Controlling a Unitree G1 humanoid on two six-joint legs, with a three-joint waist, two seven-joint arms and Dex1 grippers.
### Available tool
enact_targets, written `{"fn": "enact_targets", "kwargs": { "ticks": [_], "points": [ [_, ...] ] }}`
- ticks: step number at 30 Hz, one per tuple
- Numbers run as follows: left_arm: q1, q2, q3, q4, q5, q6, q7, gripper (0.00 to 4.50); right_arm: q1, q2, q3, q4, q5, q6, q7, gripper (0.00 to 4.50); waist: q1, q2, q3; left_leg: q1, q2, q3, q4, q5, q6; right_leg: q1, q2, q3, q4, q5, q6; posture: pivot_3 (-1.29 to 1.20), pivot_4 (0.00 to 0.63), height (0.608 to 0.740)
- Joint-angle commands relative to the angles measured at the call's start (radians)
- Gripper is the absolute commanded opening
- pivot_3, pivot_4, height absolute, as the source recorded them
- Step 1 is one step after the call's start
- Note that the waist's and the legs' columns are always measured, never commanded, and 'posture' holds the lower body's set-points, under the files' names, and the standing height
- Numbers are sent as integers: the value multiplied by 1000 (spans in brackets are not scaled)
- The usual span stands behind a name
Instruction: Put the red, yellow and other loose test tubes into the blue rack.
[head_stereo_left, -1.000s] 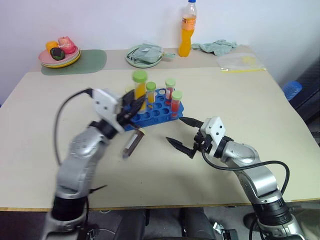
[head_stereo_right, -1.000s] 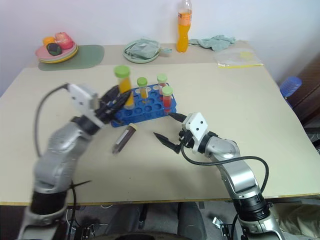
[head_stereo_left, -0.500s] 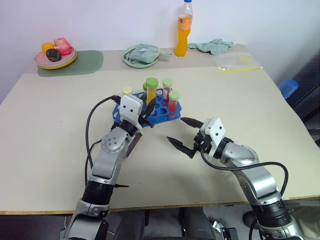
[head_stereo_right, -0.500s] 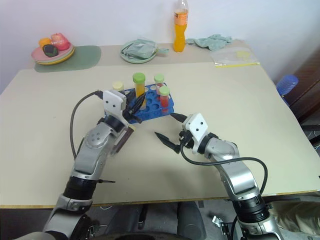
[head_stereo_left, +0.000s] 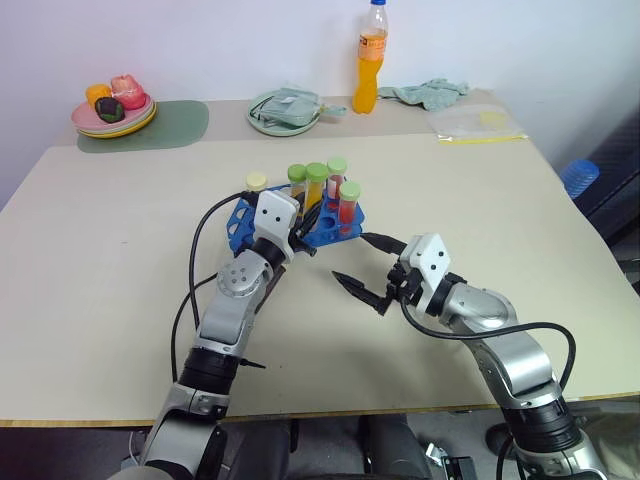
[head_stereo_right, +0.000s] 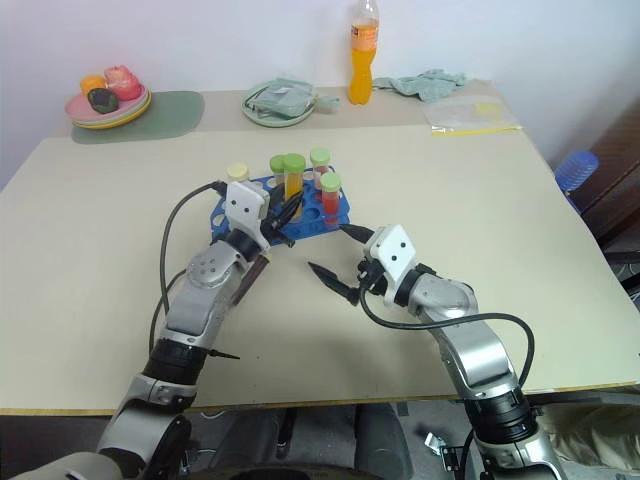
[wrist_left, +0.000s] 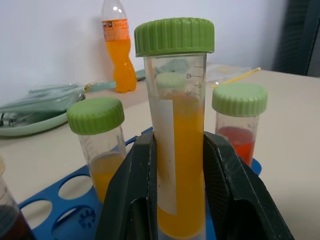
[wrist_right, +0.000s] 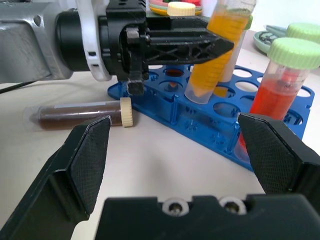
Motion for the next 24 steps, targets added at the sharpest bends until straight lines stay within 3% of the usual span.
{"fn": "enact_targets", "kwargs": {
  "ticks": [1,8,15,19,23,24],
  "points": [
    [-10,-15,-9,13,11,-36,-5,722,-8,5,-10,-25,1,-18,-4,4500,1,0,0,0,0,0,0,0,0,0,0,0,0,0,0,0,150,740],
    [3,-31,3,58,7,-95,-8,722,-2,8,-3,-34,-1,-16,-8,4500,2,0,0,0,0,-1,0,0,0,0,0,0,0,0,0,0,150,740],
    [31,-32,49,-36,-44,-89,-14,4132,-7,4,-4,-38,2,-13,-7,4500,-1,0,0,0,0,-1,0,0,0,0,0,0,0,0,0,0,150,740],
    [54,-8,97,-218,-122,9,-12,4132,-3,-5,-11,-45,7,-11,-2,4500,-3,0,0,0,0,-1,0,0,0,0,0,0,0,0,0,0,150,740],
    [72,97,170,-469,-239,280,-3,4132,1,-15,-17,-46,11,-10,8,4500,-5,0,0,0,0,-2,0,0,0,0,0,0,0,0,0,0,150,740],
    [74,131,197,-524,-292,381,5,4331,1,-18,-18,-45,13,-10,11,4500,-5,0,0,0,0,-2,0,0,0,0,0,0,0,0,0,0,150,740]
  ]
}}
